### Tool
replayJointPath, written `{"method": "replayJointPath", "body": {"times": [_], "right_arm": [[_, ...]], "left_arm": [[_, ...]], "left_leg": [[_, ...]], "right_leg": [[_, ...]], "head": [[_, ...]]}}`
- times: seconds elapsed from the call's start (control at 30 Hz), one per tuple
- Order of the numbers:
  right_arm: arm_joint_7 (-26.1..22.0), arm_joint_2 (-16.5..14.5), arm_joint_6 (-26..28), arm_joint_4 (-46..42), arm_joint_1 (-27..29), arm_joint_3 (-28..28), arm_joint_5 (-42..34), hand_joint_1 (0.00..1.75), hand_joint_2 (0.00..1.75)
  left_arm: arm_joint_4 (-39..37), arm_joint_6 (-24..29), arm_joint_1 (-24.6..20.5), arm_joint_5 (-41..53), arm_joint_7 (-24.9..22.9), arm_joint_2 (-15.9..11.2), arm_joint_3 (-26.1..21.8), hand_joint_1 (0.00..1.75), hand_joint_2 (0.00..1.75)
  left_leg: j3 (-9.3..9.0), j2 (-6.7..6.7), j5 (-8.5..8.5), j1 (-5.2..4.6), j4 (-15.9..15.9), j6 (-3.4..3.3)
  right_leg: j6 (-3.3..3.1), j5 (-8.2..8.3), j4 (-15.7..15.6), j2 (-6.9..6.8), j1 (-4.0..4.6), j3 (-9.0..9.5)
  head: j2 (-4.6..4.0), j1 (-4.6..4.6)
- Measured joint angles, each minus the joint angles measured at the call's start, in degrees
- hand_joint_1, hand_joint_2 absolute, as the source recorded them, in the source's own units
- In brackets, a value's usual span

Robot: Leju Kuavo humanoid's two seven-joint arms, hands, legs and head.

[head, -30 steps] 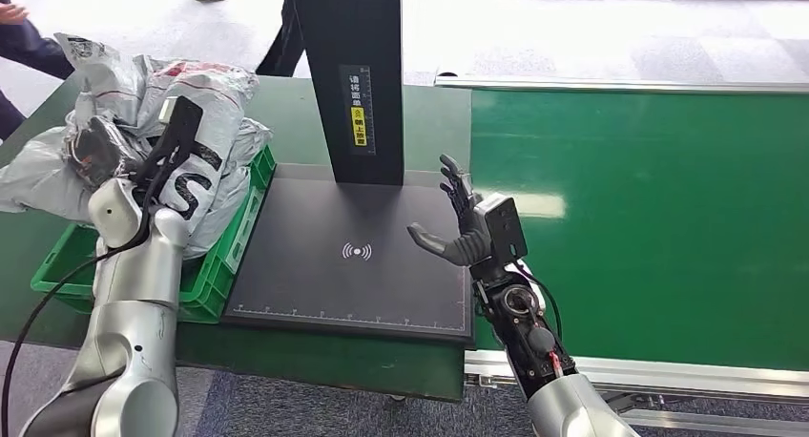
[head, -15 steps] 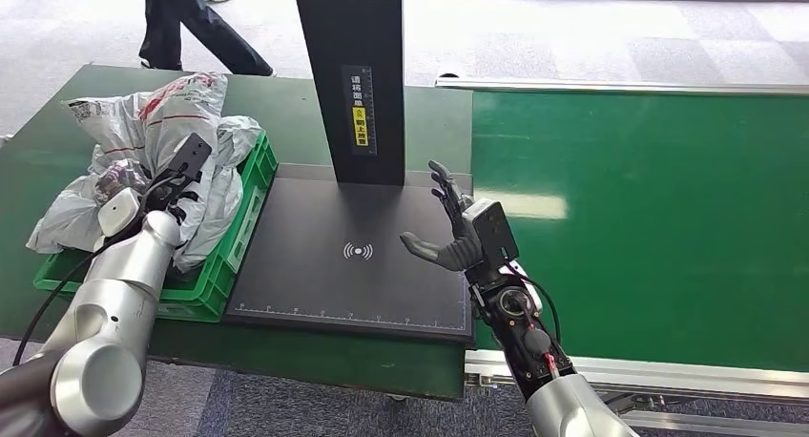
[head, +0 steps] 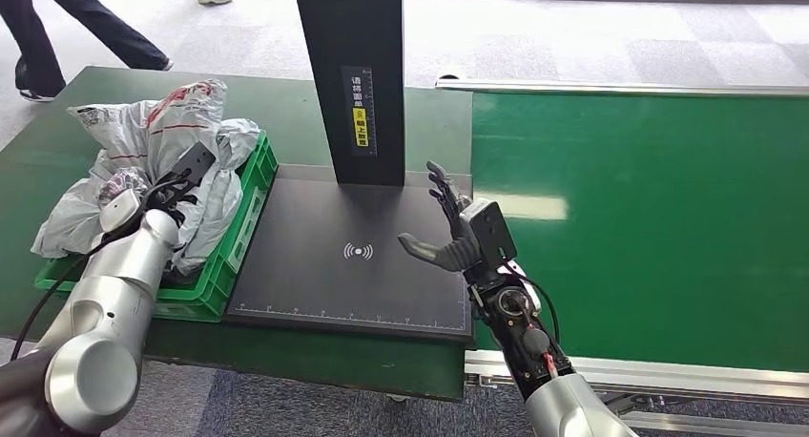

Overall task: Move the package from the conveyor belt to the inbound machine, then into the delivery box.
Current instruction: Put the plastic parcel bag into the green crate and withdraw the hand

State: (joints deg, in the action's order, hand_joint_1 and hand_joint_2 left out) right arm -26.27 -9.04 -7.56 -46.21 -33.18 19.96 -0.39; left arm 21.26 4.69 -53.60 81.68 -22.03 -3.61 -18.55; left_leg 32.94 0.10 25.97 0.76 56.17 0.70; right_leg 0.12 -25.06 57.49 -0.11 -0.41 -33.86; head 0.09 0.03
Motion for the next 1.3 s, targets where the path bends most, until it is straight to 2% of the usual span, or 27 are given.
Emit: {"method": "replayJointPath", "body": {"times": [0.1,0.2,0.47,0.63,0.8,0.87,0.93,1.03,1.13,1.2,1.3], "right_arm": [[0.0,-0.4,-0.2,0.4,-0.3,0.0,0.2,0.00,1.75],[0.3,-0.8,-0.3,0.5,-0.5,0.0,0.4,0.00,1.75],[1.2,-1.1,-0.6,0.5,-0.5,0.2,0.7,0.00,1.75],[1.5,-1.1,-0.9,0.5,-0.5,0.2,0.7,0.00,1.75],[2.0,-1.2,-1.1,0.5,-0.5,0.2,0.8,0.00,1.75],[2.0,-1.2,-1.1,0.4,-0.4,0.2,1.0,0.00,1.75],[2.1,-1.2,-1.0,0.2,-0.2,0.1,1.0,0.00,1.75],[2.2,-1.1,-1.0,-0.9,0.5,0.1,0.9,0.00,1.75],[2.5,-0.8,-1.0,-2.1,1.2,0.1,0.2,0.00,1.75],[2.5,-0.6,-1.3,-2.6,1.2,0.1,-0.8,0.00,1.75],[2.5,-0.4,-1.6,-2.9,1.2,0.1,-1.8,0.00,1.75]], "left_arm": [[-0.5,-3.8,-0.3,0.2,-0.5,-0.3,0.0,0.00,1.75],[-0.7,-4.4,-0.2,0.4,-0.6,-0.6,0.0,0.00,1.75],[-0.7,4.1,1.5,1.2,-0.2,-0.9,0.1,0.00,1.75],[-0.7,4.5,1.6,1.8,0.0,-1.0,0.1,0.00,1.75],[-0.4,1.4,1.5,3.5,0.7,-1.0,1.1,0.00,1.75],[-0.1,3.5,1.8,3.6,0.5,-1.0,1.4,0.00,1.75],[0.1,8.8,2.5,2.8,1.0,-0.9,1.5,0.00,1.75],[0.6,20.8,3.8,-1.9,5.9,-0.7,0.8,0.00,1.75],[1.8,31.3,5.1,-8.5,15.0,-0.5,-0.5,0.00,1.75],[4.2,34.4,6.2,-11.1,20.3,-0.1,-1.3,0.00,1.75],[10.3,35.2,8.2,-12.9,28.9,1.4,-3.9,0.00,1.75]], "left_leg": [[-0.12,-0.02,0.00,-0.01,0.0,0.00],[-0.25,-0.04,0.01,-0.02,0.0,0.00],[-0.32,-0.04,0.00,-0.02,0.0,0.00],[-0.32,-0.05,0.00,-0.02,0.0,0.00],[-0.33,-0.09,0.00,-0.03,0.0,0.00],[-0.33,-0.08,-0.01,-0.04,0.0,0.00],[-0.33,-0.08,-0.01,-0.04,0.0,-0.01],[-0.27,-0.08,-0.02,-0.03,0.0,-0.01],[-0.14,-0.06,-0.02,-0.03,0.0,0.00],[-0.05,0.01,-0.02,-0.03,0.0,0.00],[0.07,0.05,-0.01,-0.03,0.0,0.00]], "right_leg": [[0.00,-0.02,0.0,-0.03,-0.01,0.12],[0.01,-0.04,0.0,-0.04,-0.02,0.26],[0.01,-0.04,0.0,-0.05,-0.02,0.33],[0.01,-0.04,0.0,-0.05,-0.02,0.32],[0.01,-0.04,0.0,-0.09,-0.04,0.34],[0.01,-0.04,0.0,-0.09,-0.04,0.34],[0.01,-0.04,0.0,-0.09,-0.04,0.32],[0.01,-0.04,0.0,-0.09,-0.03,0.24],[0.01,-0.02,0.0,-0.07,-0.03,0.10],[0.01,0.00,0.0,-0.01,-0.02,-0.02],[0.01,0.01,0.0,0.07,-0.02,-0.18]], "head": [[0.00,-0.01],[0.00,0.01],[0.00,0.01],[0.00,-0.01],[0.00,0.00],[0.00,0.00],[0.00,0.01],[0.00,0.02],[0.00,0.02],[0.00,0.02],[0.00,0.02]]}}
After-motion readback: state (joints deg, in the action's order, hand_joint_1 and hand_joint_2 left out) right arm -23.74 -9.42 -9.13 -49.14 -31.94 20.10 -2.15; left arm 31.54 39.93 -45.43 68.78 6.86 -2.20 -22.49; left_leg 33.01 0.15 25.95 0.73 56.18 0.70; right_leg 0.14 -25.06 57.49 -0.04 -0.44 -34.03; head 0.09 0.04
